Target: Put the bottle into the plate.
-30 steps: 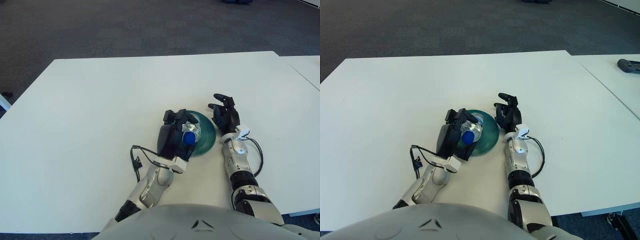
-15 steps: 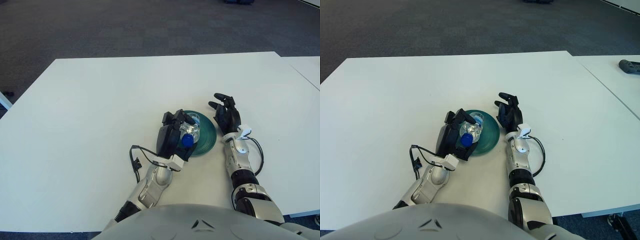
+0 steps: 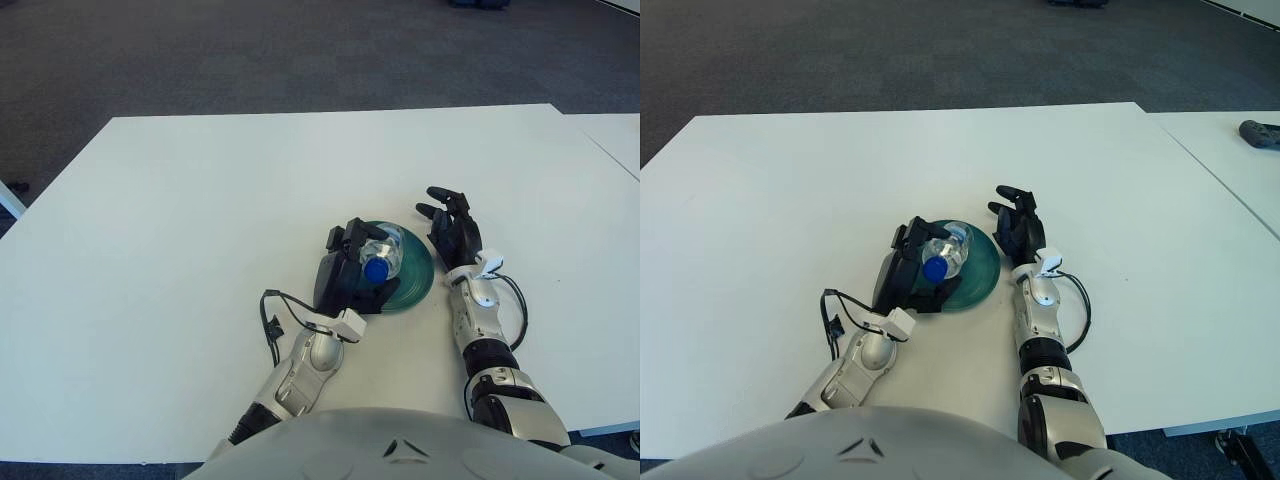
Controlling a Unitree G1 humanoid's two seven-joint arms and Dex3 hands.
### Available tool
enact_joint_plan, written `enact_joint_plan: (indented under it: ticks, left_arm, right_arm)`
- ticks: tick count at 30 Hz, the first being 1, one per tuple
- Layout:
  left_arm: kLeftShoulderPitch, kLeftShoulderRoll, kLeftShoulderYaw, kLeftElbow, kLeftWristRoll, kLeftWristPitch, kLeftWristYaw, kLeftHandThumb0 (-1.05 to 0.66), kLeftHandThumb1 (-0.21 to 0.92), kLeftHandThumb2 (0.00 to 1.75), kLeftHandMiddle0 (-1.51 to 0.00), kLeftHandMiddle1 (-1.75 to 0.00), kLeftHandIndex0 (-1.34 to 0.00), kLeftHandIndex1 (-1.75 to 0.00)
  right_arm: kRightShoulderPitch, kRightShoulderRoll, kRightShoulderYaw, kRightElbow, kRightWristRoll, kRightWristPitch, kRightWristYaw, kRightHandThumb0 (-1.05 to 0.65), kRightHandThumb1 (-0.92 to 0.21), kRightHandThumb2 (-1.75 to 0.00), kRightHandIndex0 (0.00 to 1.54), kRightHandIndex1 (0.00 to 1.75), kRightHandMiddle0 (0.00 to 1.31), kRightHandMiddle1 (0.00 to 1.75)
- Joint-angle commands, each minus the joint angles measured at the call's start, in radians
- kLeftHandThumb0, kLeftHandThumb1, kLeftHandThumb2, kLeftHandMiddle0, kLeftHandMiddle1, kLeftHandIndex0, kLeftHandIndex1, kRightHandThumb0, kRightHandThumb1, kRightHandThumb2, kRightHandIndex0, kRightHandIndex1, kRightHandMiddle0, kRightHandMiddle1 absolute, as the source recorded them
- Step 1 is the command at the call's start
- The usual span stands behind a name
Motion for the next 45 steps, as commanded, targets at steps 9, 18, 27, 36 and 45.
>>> enact_joint_plan:
  ticks: [9,18,27,36,45]
  left_arm:
    - [0.036,0.024,0.0,-0.016,-0.003,0.09,-0.114,-1.03,0.92,0.72,-0.15,-0.21,0.0,-0.45]
    - [0.072,0.049,-0.016,-0.131,-0.029,0.166,-0.272,-1.05,0.92,0.73,-0.02,-0.03,0.0,-0.05]
    - [0.104,0.054,-0.008,-0.242,-0.08,0.254,-0.385,-1.05,0.92,0.64,0.0,0.0,0.0,0.0]
    - [0.115,0.055,-0.007,-0.296,-0.11,0.301,-0.428,-1.05,0.92,0.59,0.0,0.0,0.0,0.0]
    - [0.138,0.055,-0.001,-0.351,-0.146,0.328,-0.446,-1.05,0.92,0.54,0.0,0.0,0.0,0.0]
  right_arm:
    - [0.13,0.0,-0.016,0.153,-0.002,-0.032,-0.009,-0.56,-0.91,-0.76,0.45,1.0,0.04,1.14]
    - [0.141,0.019,-0.03,0.126,0.023,-0.013,-0.008,-0.47,-0.78,-0.94,0.54,1.04,0.06,1.13]
    - [0.143,0.027,-0.04,0.12,0.037,-0.019,0.003,-0.5,-0.78,-0.9,0.56,1.07,0.03,1.14]
    - [0.144,0.026,-0.038,0.114,0.045,-0.01,0.022,-0.51,-0.78,-0.87,0.56,1.1,0.05,1.16]
    - [0.148,0.03,-0.04,0.097,0.049,0.02,0.026,-0.51,-0.79,-0.83,0.51,1.04,0.03,1.14]
